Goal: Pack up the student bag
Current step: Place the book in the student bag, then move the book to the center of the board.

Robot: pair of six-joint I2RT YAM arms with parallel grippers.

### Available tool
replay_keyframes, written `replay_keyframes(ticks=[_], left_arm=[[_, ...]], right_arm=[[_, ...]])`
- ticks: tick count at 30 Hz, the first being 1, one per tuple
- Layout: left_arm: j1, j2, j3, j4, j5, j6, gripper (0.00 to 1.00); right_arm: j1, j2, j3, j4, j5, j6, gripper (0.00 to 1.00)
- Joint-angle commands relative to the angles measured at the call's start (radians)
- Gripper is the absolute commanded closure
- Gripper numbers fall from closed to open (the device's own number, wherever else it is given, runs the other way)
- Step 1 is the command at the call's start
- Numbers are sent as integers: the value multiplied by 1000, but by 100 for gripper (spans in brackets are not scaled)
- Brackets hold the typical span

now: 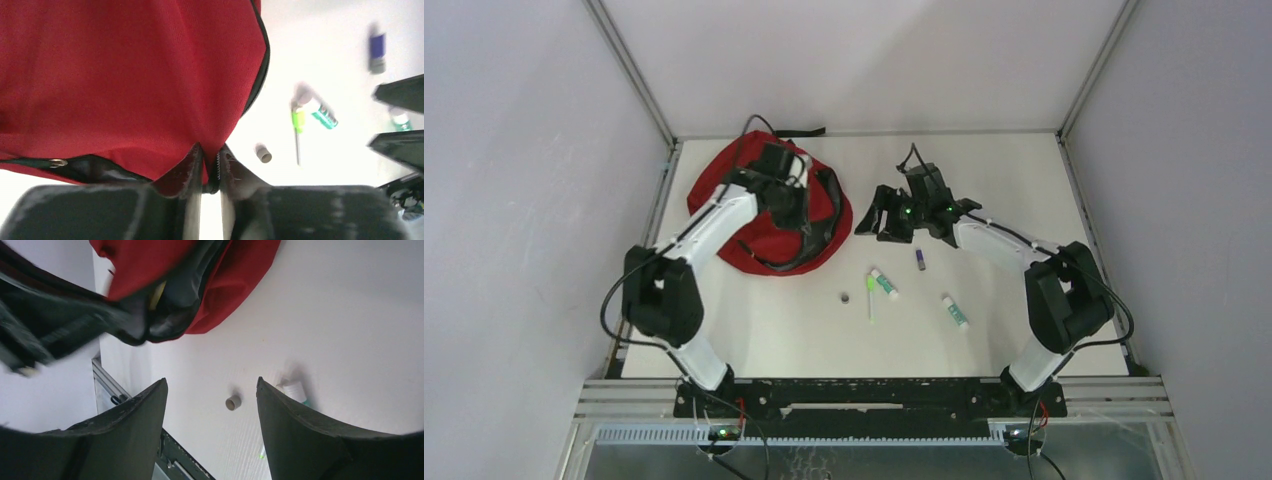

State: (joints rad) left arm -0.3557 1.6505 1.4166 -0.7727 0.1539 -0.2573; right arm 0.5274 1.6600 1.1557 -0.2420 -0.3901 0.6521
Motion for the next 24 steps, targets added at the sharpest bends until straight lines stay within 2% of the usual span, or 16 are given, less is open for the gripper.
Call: replay_keyframes(ticks=[1, 3, 5, 10, 16, 19, 22, 24], left_arm=[[-50, 29, 71, -98, -15, 65, 63], [-50, 8, 75, -95, -10, 61, 44], [-49, -27, 76, -90, -23, 60, 37], [26, -149, 27, -41, -38, -19, 45], [171, -279, -100, 33, -82, -126, 41], [204, -293, -142, 51, -95, -148, 32], [215, -293, -163, 52, -140, -165, 31], [230, -291, -168, 55, -151, -180, 31]], right_arm=[[-24, -7, 9, 94, 4, 15, 27], [-34, 4, 10, 94, 9, 26, 28], [-37, 15, 10, 93, 13, 27, 30], [-15, 24, 10, 114, 12, 32, 31], [24, 84, 69, 113, 28, 64, 35], [67, 115, 127, 101, 32, 76, 27], [110, 109, 145, 118, 60, 90, 20], [119, 112, 147, 144, 59, 110, 18]])
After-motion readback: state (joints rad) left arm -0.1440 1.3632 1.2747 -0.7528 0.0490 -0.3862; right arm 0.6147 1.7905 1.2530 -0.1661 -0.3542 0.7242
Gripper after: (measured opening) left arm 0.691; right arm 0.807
